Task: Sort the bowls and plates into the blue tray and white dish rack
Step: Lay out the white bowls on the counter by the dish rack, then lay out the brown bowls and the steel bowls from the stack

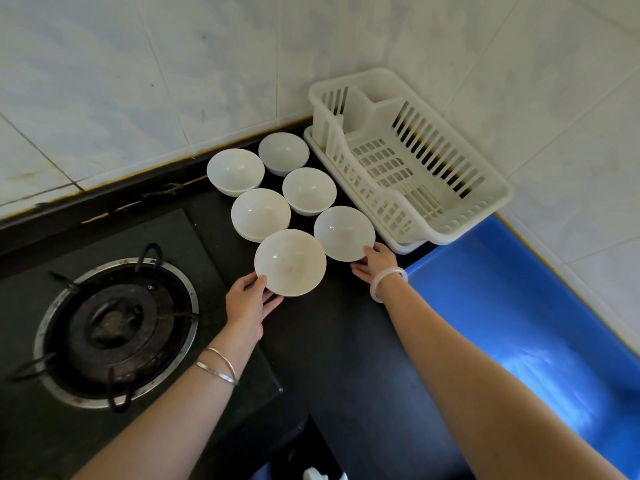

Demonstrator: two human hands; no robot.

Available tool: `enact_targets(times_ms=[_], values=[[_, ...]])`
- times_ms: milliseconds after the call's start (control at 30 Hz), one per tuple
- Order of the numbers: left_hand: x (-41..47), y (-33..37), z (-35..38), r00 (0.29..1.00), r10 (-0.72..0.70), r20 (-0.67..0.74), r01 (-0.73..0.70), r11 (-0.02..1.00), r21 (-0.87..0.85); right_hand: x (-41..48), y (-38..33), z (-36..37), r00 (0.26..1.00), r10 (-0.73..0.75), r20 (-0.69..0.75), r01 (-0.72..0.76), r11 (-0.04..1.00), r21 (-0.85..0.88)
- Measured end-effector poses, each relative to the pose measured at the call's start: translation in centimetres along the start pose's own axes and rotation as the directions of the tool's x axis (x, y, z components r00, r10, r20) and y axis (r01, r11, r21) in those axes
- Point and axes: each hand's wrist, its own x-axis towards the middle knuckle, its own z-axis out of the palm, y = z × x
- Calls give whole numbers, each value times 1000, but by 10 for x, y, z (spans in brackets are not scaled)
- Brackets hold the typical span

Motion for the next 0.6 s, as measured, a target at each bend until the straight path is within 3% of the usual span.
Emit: enact_targets(times_ms=[167,300,433,600], values=[[-13,-11,0,998,57,27,-57,998,14,-18,1,-7,998,41,46,-42,999,15],[-32,-39,-4,995,54,87,-67,986,151,-41,11,-26,996,-54,75,55,998,-11],[-60,-70,3,964,55,261,-140,938,317,-74,32,-60,975,-220,28,222,961,-165],[-108,-110,25,846,49,530,-355,795,493,-128,71,-132,926,-364,-101,306,880,-364]])
